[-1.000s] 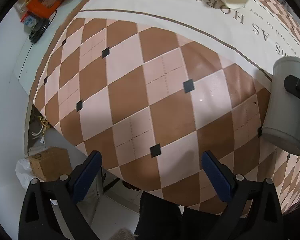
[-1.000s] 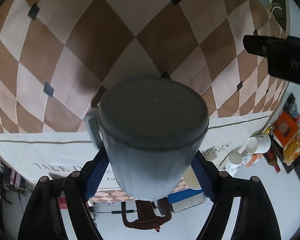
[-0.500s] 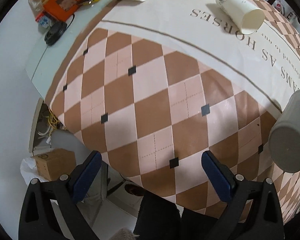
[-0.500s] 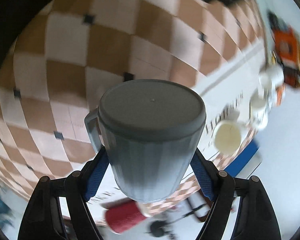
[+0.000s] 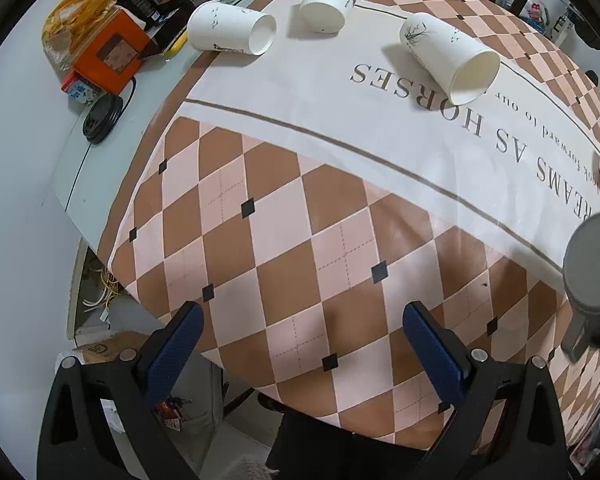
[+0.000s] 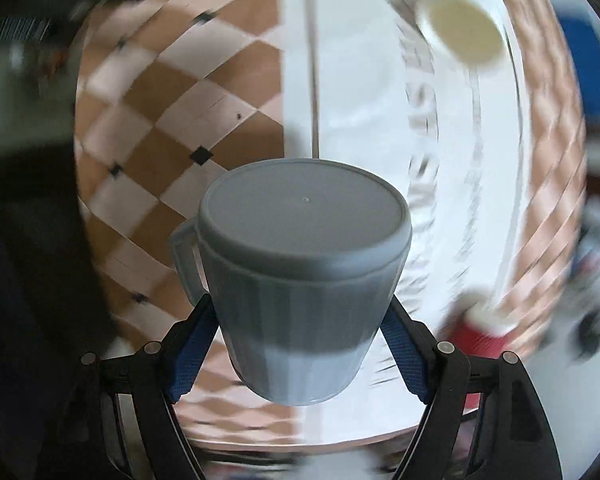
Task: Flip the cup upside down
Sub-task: 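Rotate the right tool to turn the grey mug over, opening upward, then lower the grey mug upright onto the runner and open the right tool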
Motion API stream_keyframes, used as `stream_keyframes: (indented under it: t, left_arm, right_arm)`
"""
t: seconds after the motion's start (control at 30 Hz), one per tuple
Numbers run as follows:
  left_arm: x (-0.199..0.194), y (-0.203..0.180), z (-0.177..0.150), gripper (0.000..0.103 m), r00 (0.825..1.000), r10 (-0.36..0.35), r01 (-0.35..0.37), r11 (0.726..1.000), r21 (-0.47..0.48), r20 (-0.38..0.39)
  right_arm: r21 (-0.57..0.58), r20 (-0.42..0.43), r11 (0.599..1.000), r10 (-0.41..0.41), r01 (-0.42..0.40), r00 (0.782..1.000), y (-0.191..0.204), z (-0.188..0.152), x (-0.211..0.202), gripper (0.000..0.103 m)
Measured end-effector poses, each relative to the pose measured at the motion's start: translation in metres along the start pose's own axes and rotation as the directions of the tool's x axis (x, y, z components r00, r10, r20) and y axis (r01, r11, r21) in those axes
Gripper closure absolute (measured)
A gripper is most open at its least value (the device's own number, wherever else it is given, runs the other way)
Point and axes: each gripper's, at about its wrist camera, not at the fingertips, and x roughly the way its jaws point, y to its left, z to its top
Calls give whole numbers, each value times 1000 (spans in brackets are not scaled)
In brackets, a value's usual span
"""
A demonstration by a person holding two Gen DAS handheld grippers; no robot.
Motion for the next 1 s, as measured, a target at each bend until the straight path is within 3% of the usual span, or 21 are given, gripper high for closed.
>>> stream_keyframes:
  t: [0.13,0.2,0.3,0.43,0.53,0.67,0.77,1.0]
  left_arm:
    - [-4,-7,5,1,1000,-11,11,1000,9,4]
    - [-4,-8,7,1,1000,-19,19,1000,16,4]
    - [-1,-13,10,1,999,-36,36,999,32,-5]
    - [4,-23,14,1,996,-89,90,995,52,-15]
    - [12,-32,19,1,984,-176,178,983,52,-33]
    - [25,-44,24,0,974,-220,224,972,72,-59]
    - [31,-50,27,0,971,-229,235,967,96,-74]
    - [43,-55,35,0,976,-191,205,967,154,-104]
  right_arm:
    - [230,-15,949,225,-216,974,-34,-7,15,21]
    - [378,-4,871,340,-313,941,-54,-14,31,21]
    - [496,16,790,407,-361,913,-68,-23,48,21]
    - [568,34,742,410,-355,911,-78,-28,58,21]
    - [604,47,719,398,-343,916,-87,-22,57,20]
    - [653,62,670,417,-352,907,-102,-21,57,18]
    - [663,79,677,360,-319,930,-113,-22,43,8]
    - [669,160,648,353,-364,922,-117,-12,30,7]
